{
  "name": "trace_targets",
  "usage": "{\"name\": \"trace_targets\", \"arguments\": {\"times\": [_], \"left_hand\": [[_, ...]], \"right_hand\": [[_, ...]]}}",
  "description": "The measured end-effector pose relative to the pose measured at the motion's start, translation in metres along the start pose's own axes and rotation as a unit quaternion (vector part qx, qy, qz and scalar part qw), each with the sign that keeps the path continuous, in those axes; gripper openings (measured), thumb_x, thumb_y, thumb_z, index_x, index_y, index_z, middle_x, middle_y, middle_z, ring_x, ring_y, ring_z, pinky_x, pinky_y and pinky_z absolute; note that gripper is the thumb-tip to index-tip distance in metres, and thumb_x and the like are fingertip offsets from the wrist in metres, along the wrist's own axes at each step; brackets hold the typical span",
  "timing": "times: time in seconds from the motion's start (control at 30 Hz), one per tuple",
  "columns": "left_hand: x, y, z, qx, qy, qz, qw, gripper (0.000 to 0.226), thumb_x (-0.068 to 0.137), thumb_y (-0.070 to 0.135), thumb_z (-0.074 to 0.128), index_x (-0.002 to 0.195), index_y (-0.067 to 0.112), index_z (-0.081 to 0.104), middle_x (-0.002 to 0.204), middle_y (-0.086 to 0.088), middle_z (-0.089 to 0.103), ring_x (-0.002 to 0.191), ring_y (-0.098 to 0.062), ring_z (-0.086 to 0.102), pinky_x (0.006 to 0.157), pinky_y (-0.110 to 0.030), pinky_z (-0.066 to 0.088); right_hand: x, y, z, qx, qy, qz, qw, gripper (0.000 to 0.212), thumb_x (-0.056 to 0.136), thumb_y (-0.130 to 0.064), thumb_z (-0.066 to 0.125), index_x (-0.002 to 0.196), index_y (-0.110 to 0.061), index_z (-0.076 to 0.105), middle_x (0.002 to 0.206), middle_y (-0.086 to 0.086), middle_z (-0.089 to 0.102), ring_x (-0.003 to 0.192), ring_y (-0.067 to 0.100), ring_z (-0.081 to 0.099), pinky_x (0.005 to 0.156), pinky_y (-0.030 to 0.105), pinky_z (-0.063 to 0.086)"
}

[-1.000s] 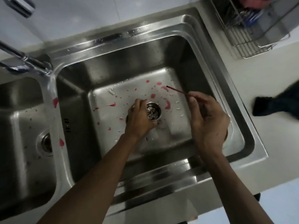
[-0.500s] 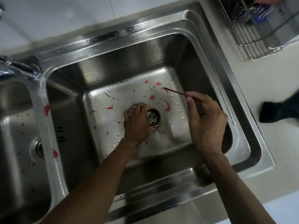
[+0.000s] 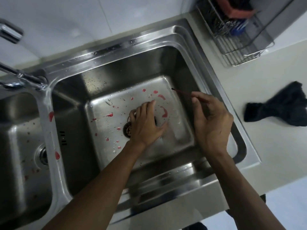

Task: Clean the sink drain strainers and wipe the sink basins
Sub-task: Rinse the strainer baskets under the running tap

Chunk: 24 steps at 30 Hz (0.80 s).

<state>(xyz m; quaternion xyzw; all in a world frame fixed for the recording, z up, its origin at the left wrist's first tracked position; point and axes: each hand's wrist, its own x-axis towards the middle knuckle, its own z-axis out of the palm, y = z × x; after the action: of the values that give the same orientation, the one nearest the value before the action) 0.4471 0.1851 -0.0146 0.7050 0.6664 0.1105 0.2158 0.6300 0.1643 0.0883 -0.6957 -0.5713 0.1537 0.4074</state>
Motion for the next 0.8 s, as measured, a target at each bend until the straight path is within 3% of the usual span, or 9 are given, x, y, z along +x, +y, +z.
{"name": "trace_targets", "arguments": {"times": [0.13,0.33,0.47,0.6,0.67,0.8], "left_hand": [[0.013,0.05,-0.019,-0.006,0.071,0.033,0.997,0.086,0.085,0.072,0.057,0.153,0.023,0.036,0.144,-0.002,0.047,0.132,-0.022,0.045,0.111,-0.047,0.031],[0.043,0.146,-0.044,-0.035,0.118,0.062,0.99,0.083,0.091,0.069,0.059,0.156,0.021,0.039,0.148,-0.003,0.048,0.137,-0.024,0.045,0.113,-0.048,0.033],[0.069,0.191,-0.048,-0.046,0.15,0.068,0.985,0.083,0.092,0.068,0.057,0.158,0.021,0.036,0.152,-0.002,0.044,0.139,-0.022,0.041,0.11,-0.042,0.027],[0.086,0.213,-0.042,-0.034,0.154,0.076,0.985,0.083,0.093,0.068,0.055,0.158,0.021,0.035,0.154,-0.001,0.043,0.14,-0.021,0.04,0.109,-0.043,0.029],[0.089,0.216,-0.038,-0.029,0.156,0.075,0.984,0.083,0.092,0.067,0.056,0.158,0.02,0.036,0.152,-0.002,0.045,0.139,-0.022,0.042,0.109,-0.044,0.031],[0.088,0.218,-0.028,-0.01,0.153,0.068,0.986,0.085,0.092,0.07,0.055,0.158,0.018,0.037,0.152,-0.004,0.046,0.137,-0.023,0.044,0.108,-0.045,0.033]], "right_hand": [[0.022,0.008,-0.027,0.031,0.014,-0.015,0.999,0.021,0.102,-0.029,0.061,0.119,-0.023,0.071,0.11,-0.008,0.073,0.093,0.011,0.068,0.076,0.039,0.061],[0.074,0.02,-0.077,0.044,0.085,-0.064,0.993,0.024,0.103,-0.037,0.058,0.125,-0.035,0.067,0.116,-0.024,0.067,0.091,0.006,0.067,0.069,0.039,0.061],[0.112,0.034,-0.099,0.017,0.109,-0.112,0.988,0.023,0.102,-0.031,0.061,0.123,-0.031,0.07,0.111,-0.015,0.071,0.088,0.011,0.067,0.07,0.044,0.06],[0.141,0.051,-0.105,-0.043,0.084,-0.104,0.99,0.026,0.102,-0.032,0.061,0.127,-0.03,0.071,0.116,-0.009,0.074,0.092,0.014,0.066,0.075,0.034,0.056],[0.147,0.06,-0.103,-0.079,0.081,-0.105,0.988,0.026,0.104,-0.033,0.058,0.127,-0.029,0.071,0.117,-0.007,0.074,0.094,0.016,0.066,0.072,0.024,0.045],[0.152,0.076,-0.096,-0.122,0.091,-0.099,0.983,0.026,0.104,-0.032,0.056,0.124,-0.026,0.072,0.116,-0.005,0.074,0.094,0.019,0.065,0.07,0.022,0.035]]}}
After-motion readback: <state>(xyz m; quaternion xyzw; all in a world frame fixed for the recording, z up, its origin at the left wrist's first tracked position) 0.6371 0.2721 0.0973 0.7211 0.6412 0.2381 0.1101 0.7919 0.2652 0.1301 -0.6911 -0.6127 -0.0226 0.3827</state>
